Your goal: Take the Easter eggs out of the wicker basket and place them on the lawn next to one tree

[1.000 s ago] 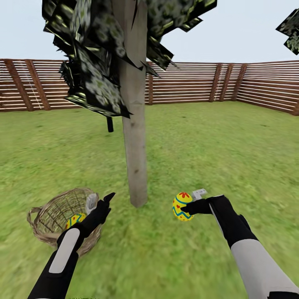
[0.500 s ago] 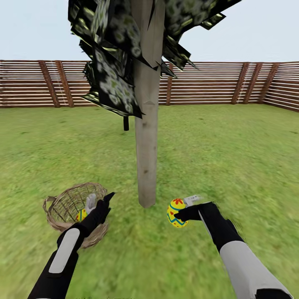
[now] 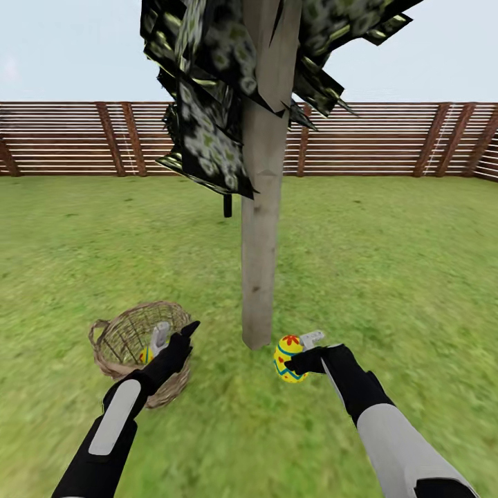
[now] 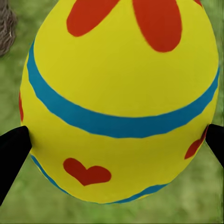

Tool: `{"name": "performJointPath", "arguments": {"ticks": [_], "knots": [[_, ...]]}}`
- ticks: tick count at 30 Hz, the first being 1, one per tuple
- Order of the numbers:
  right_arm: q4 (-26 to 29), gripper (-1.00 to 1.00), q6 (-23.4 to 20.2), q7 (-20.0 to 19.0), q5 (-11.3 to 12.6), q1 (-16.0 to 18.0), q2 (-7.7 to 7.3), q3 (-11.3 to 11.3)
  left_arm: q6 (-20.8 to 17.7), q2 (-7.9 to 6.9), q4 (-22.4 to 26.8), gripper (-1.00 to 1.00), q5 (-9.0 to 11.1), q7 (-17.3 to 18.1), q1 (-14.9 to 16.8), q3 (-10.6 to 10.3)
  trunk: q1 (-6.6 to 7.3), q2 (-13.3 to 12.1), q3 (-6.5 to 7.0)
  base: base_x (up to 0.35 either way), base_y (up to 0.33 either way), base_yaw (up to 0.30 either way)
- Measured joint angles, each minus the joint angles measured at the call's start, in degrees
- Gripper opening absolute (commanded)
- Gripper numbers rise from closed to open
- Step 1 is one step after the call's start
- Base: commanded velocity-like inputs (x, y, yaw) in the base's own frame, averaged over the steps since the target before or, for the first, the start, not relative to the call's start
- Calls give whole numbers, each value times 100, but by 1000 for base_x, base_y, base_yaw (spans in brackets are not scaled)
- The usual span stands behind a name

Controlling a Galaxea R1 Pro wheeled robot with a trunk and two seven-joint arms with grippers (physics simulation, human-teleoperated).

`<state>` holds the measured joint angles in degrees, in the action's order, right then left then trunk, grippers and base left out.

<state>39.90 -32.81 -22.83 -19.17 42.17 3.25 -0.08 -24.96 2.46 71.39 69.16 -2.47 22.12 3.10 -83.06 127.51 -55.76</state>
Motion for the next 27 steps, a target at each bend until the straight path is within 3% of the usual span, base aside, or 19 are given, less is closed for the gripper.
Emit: {"name": "performJointPath", "arguments": {"ticks": [7,13,17,19,23,24,27], "knots": [[-11,-100,2,0,8,0,4,0,0,4,-1,100,0,0,0,-2,0,0,0,170,-257,2],[-183,-100,-59,17,-1,0,143,32,-2,16,2,100,5,0,0,7,-2,0,0,18,-26,0],[-341,-100,-295,326,2,28,269,42,-2,13,8,100,12,1,0,-123,-2,0,0,0,0,0],[-673,-100,-500,422,11,222,321,46,-3,12,9,100,13,0,0,-156,-2,0,0,0,0,0],[-2143,-100,-553,485,77,1188,341,37,-14,23,23,100,16,1,1,-233,-2,0,0,0,0,0],[-2421,-100,-557,582,97,1449,374,32,-11,25,17,100,13,1,1,-297,-1,0,1,0,0,0],[-2710,-100,-551,1207,106,1617,424,13,-6,70,20,100,11,0,0,-375,-23,39,-18,0,0,0]]}}
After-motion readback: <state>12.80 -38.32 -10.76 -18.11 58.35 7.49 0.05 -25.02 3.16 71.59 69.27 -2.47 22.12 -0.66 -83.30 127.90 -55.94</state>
